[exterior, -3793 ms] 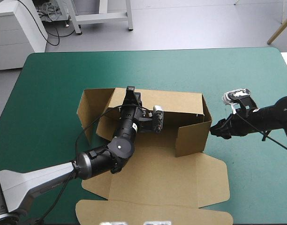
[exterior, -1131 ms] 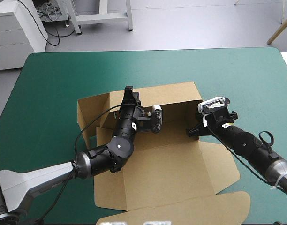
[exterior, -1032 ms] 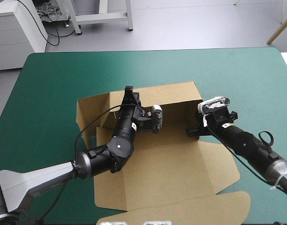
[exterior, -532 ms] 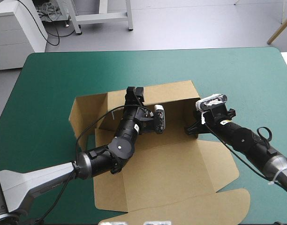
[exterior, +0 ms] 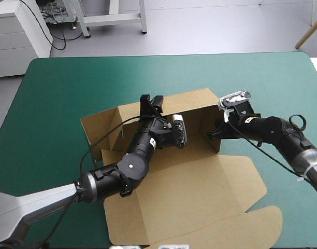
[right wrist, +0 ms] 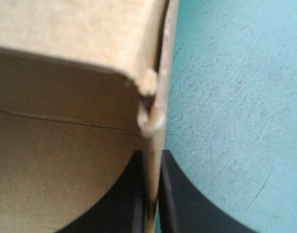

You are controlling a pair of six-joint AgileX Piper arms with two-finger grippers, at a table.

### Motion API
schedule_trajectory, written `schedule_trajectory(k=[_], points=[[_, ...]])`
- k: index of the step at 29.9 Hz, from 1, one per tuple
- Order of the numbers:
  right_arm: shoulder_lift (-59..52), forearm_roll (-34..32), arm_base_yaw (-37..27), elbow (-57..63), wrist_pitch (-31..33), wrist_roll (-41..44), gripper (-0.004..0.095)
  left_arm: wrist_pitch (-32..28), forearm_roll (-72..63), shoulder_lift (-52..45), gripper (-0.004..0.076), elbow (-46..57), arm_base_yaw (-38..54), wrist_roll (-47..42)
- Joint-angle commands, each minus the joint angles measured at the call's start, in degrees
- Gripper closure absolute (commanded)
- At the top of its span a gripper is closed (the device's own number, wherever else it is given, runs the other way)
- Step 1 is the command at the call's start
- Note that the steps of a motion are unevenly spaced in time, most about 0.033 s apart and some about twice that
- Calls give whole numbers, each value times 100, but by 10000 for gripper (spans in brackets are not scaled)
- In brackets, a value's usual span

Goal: Fold the box

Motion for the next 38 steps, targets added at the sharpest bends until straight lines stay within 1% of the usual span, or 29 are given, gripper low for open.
schedule_trajectory(k=[1, 6, 12, 15, 18, 20, 23, 26, 29, 31, 34, 38], points=[[-6, -307, -79, -496, 232, 311, 927, 284, 625, -378, 360, -332, -184, -94], [309, -992, -79, -1307, 907, 1128, 927, 311, 625, -576, 360, -576, -455, -64], [625, -1127, -79, -2163, 1657, 1605, 927, 451, 625, -843, 360, -746, -680, -64], [895, -1378, -79, -2656, 2098, 1833, 927, 636, 625, -996, 368, -758, -729, -139], [1220, -1690, -79, -3142, 2579, 2120, 927, 830, 616, -1213, 425, -794, -729, -366], [1459, -1842, -79, -3461, 2856, 2275, 927, 860, 616, -1383, 488, -802, -729, -501], [1880, -1951, -79, -3935, 3175, 2385, 927, 860, 616, -1665, 584, -874, -729, -533], [2323, -1964, -108, -4468, 3623, 2543, 927, 964, 616, -1873, 659, -911, -663, -533], [2815, -1952, -185, -4980, 3979, 2673, 927, 1165, 371, -2020, 721, -961, -339, -533], [3103, -1852, -259, -5244, 3979, 2806, 927, 1165, -20, -2104, 728, -1017, 25, -533], [3464, -1742, -299, -5528, 3979, 2873, 927, 948, -863, -2196, 728, -1124, 832, -521], [3799, -1837, -323, -5668, 3968, 2986, 927, 501, -2296, -2223, 727, -1174, 2265, -217]])
